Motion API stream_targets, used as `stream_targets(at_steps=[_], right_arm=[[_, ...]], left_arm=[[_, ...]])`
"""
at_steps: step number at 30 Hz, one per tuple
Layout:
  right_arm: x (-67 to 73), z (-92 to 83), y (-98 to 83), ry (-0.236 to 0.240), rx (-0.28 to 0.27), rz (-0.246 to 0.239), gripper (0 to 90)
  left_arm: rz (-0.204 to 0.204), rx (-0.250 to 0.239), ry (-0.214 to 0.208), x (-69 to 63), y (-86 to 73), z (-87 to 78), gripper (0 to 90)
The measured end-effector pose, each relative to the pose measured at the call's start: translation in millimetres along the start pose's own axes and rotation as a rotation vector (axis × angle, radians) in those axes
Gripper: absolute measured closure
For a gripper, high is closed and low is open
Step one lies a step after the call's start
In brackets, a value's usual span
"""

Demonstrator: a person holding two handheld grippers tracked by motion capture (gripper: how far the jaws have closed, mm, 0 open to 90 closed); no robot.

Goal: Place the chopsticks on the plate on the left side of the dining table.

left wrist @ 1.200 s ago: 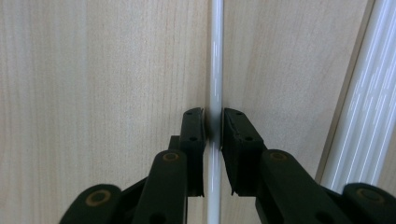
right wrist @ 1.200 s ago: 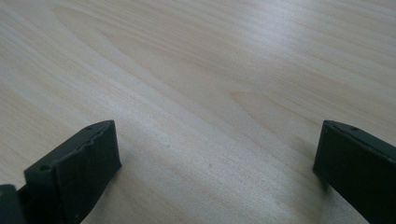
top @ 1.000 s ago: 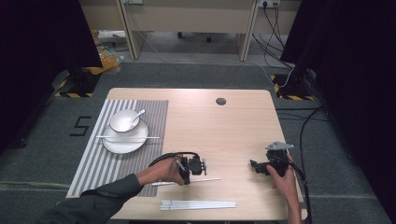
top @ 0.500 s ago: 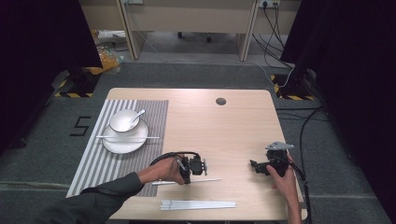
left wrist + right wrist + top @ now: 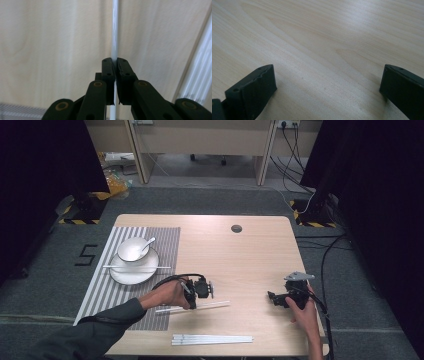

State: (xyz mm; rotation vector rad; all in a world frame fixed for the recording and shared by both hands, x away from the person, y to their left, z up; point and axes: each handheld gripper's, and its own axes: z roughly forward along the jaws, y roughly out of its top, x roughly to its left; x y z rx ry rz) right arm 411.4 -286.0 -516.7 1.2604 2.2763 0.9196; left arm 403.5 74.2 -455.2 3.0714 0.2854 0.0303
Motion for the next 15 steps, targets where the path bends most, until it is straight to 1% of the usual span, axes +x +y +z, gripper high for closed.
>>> stream_targets(at_steps=[1,2,3,5,6,7,8,9,10,11,13,14,15], right_arm=[[0.0,0.0,0.0,0.000,-0.001,0.000,0.5],[0.0,0.0,0.0,0.000,0.000,0.000,0.5],[0.0,0.0,0.0,0.000,0.000,0.000,0.5],[-0.1,0.0,0.0,0.000,0.000,-0.001,0.5],[0.0,0.0,0.0,0.000,0.000,0.000,0.5],[0.1,-0.1,0.0,0.001,0.000,0.001,0.5],[-0.1,0.0,0.0,0.000,0.000,-0.001,0.5],[-0.1,0.0,0.0,0.000,0.000,-0.001,0.5],[-0.1,0.0,0.0,0.000,0.000,0.000,0.5],[0.0,0.0,0.0,0.000,0.000,0.000,0.5],[0.0,0.0,0.0,0.000,0.000,0.000,0.5],[0.0,0.0,0.0,0.000,0.000,0.000,0.5],[-0.1,0.1,0.0,0.000,0.000,0.000,0.5]], left_arm=[[-0.011,0.004,0.000,3.6,-4.9,-3.7,85.0],[-0.021,-0.003,0.016,6.1,-9.2,-6.7,85.0],[-0.023,0.007,0.015,8.3,-12.6,-9.0,85.0],[-0.047,-0.005,0.034,13.9,-22.3,-14.6,85.1],[-0.057,0.014,0.029,17.5,-28.9,-17.2,85.0],[-0.070,0.007,0.039,19.4,-33.1,-18.6,85.0],[-0.084,0.014,0.046,23.1,-40.2,-21.3,85.0],[-0.098,0.020,0.039,25.3,-44.6,-22.7,85.0],[-0.117,0.014,0.059,29.6,-51.8,-25.6,85.0],[-0.128,0.026,0.058,33.2,-57.5,-27.3,85.0],[-0.154,0.023,0.073,38.3,-66.7,-29.9,85.0],[-0.167,0.033,0.065,41.8,-72.8,-31.5,85.0],[-0.180,0.023,0.078,44.7,-77.5,-32.9,85.0]])
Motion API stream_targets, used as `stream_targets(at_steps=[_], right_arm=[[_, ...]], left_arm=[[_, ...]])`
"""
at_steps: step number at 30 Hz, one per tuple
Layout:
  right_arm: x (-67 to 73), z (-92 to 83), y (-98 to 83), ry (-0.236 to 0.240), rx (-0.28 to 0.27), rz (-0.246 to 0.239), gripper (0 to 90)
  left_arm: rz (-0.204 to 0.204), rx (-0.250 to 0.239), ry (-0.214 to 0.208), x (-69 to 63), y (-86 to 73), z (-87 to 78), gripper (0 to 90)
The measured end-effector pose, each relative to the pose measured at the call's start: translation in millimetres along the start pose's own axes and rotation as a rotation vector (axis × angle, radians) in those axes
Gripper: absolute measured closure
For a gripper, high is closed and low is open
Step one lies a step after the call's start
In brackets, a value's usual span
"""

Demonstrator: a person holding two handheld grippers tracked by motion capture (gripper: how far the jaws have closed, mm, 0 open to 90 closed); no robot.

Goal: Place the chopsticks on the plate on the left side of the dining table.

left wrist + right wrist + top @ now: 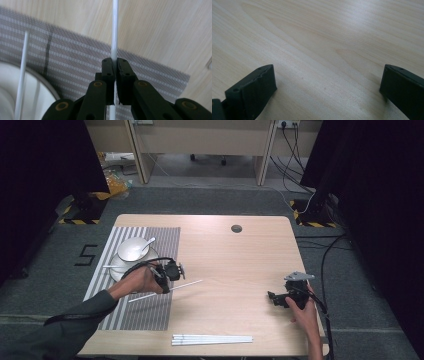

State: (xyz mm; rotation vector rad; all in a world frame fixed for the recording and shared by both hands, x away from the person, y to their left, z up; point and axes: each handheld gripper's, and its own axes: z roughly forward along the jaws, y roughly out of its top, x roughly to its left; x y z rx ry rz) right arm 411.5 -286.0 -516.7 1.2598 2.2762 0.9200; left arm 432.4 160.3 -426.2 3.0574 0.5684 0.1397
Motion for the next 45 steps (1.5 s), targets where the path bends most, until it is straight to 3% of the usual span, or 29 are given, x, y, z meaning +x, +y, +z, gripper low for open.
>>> stream_targets(at_steps=[3,15,18,25,33,40,45], right_arm=[[0.2,-0.1,0.0,0.001,0.001,0.002,0.5],[0.0,0.0,0.0,0.000,0.000,0.000,0.5],[0.0,0.0,0.0,0.000,0.000,0.000,0.5],[0.0,0.0,0.0,0.000,0.000,0.000,0.5],[0.0,0.0,0.0,0.000,0.000,0.000,0.5],[0.0,0.0,0.0,0.000,0.000,0.000,0.5],[0.0,0.0,0.0,0.000,0.000,0.001,0.5]], left_arm=[[-0.038,-0.001,0.010,9.3,-11.3,-2.2,85.0],[-0.111,0.056,0.050,37.5,-46.2,-1.7,85.0],[-0.105,0.076,0.058,43.0,-50.1,0.2,85.0],[-0.137,0.086,0.061,58.7,-57.0,8.4,85.0],[-0.145,0.103,0.046,74.9,-65.0,19.5,84.6],[-0.152,0.112,0.042,82.3,-68.2,19.9,84.2],[-0.159,0.120,0.072,84.8,-71.1,19.6,79.4]])
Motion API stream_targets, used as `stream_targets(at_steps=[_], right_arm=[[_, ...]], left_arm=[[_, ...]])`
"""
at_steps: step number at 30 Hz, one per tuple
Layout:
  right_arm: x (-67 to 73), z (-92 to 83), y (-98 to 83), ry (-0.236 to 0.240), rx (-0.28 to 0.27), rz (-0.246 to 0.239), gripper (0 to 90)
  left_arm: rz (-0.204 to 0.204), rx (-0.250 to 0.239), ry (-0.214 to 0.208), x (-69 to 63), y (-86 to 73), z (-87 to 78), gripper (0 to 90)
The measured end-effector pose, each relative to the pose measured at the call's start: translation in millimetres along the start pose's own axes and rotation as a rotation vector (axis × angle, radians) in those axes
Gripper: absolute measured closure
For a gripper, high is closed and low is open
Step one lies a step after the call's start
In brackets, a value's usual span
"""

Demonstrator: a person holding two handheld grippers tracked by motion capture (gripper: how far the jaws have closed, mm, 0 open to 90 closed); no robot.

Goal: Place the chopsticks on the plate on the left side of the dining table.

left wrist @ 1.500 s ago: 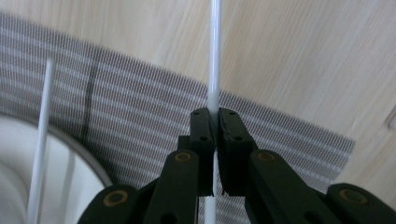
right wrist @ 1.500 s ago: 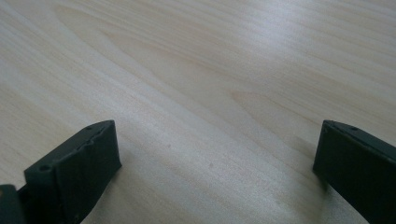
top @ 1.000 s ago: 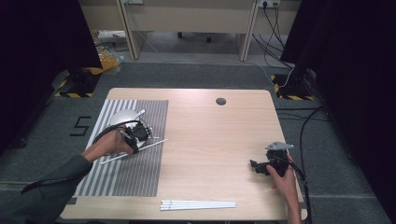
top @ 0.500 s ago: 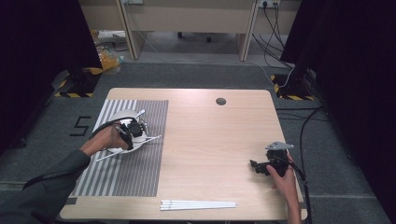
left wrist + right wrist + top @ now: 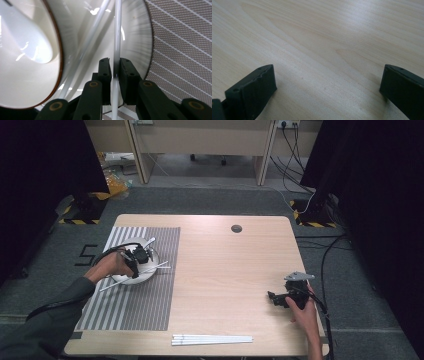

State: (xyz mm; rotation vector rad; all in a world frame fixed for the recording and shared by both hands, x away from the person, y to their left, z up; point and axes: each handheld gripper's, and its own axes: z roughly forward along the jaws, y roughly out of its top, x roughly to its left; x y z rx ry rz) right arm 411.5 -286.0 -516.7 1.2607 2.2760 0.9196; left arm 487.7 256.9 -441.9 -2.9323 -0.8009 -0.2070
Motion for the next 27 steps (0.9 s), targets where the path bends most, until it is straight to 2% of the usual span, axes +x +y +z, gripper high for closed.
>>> stream_targets(at_steps=[2,7,12,14,17,18,20,24,27], right_arm=[[0.0,0.0,0.0,0.000,0.000,0.000,0.5],[0.0,0.0,0.0,0.000,0.000,0.000,0.5],[0.0,0.0,0.0,0.000,0.000,0.000,0.5],[0.1,-0.1,0.0,0.001,0.001,0.001,0.5],[0.0,0.0,0.0,0.000,0.000,-0.001,0.5],[0.0,0.0,0.0,0.000,0.000,0.000,0.5],[0.0,0.0,0.0,0.000,0.000,0.000,0.5],[0.0,0.0,0.0,0.000,0.000,0.000,0.5],[0.0,0.0,0.0,0.000,0.000,0.000,0.5]], left_arm=[[-0.001,0.003,0.001,-1.1,-1.5,0.2,77.7],[0.041,0.001,0.018,-7.4,-4.0,0.5,78.8],[0.079,-0.008,0.012,-14.5,-2.3,1.1,80.0],[0.081,-0.012,0.000,-15.9,-1.1,1.8,79.9],[0.095,-0.005,0.007,-17.7,0.0,2.7,79.4],[0.084,-0.014,-0.003,-18.2,0.6,2.4,79.2],[0.081,0.005,0.022,-16.8,1.1,1.7,78.3],[0.040,0.002,0.071,-10.5,0.8,-0.4,73.6],[0.038,0.005,0.086,-10.2,0.1,-1.6,72.9]])
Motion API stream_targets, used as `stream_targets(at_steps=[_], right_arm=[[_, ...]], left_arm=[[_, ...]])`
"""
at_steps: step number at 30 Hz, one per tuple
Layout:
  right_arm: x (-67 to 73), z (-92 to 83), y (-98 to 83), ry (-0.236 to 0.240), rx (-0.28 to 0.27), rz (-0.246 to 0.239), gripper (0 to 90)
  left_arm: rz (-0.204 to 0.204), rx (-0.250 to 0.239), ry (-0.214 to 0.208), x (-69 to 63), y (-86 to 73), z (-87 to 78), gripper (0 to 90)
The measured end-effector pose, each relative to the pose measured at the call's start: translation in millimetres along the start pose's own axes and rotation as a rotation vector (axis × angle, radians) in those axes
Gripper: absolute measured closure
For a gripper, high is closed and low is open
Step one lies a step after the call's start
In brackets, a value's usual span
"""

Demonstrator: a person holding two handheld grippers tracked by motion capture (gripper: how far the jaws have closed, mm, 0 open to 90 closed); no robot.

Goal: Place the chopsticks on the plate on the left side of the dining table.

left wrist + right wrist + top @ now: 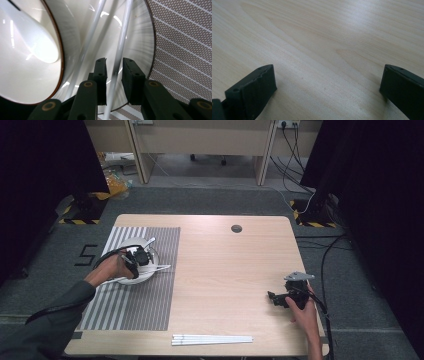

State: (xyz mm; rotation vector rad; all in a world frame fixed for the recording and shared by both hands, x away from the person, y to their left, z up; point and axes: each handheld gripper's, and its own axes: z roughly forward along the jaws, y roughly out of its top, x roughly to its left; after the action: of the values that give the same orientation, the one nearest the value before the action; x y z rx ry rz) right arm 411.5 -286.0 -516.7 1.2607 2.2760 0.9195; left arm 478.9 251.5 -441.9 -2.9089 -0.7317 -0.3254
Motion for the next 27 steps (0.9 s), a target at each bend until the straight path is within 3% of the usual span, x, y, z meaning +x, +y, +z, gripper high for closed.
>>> stream_targets(at_steps=[7,11,19,27], right_arm=[[-0.1,0.0,0.0,0.000,0.000,0.000,0.5],[-0.1,0.0,0.0,0.000,0.000,-0.001,0.5],[-0.1,0.0,0.0,0.000,0.000,-0.001,0.5],[0.1,-0.1,0.0,0.001,0.000,0.001,0.5]], left_arm=[[-0.014,-0.004,0.009,2.0,-8.7,-5.0,70.2],[-0.025,0.026,0.009,5.4,-15.6,-0.5,70.2],[-0.060,0.032,0.069,11.5,-22.9,3.1,67.3],[-0.064,0.058,0.124,17.5,-23.5,6.9,65.0]])
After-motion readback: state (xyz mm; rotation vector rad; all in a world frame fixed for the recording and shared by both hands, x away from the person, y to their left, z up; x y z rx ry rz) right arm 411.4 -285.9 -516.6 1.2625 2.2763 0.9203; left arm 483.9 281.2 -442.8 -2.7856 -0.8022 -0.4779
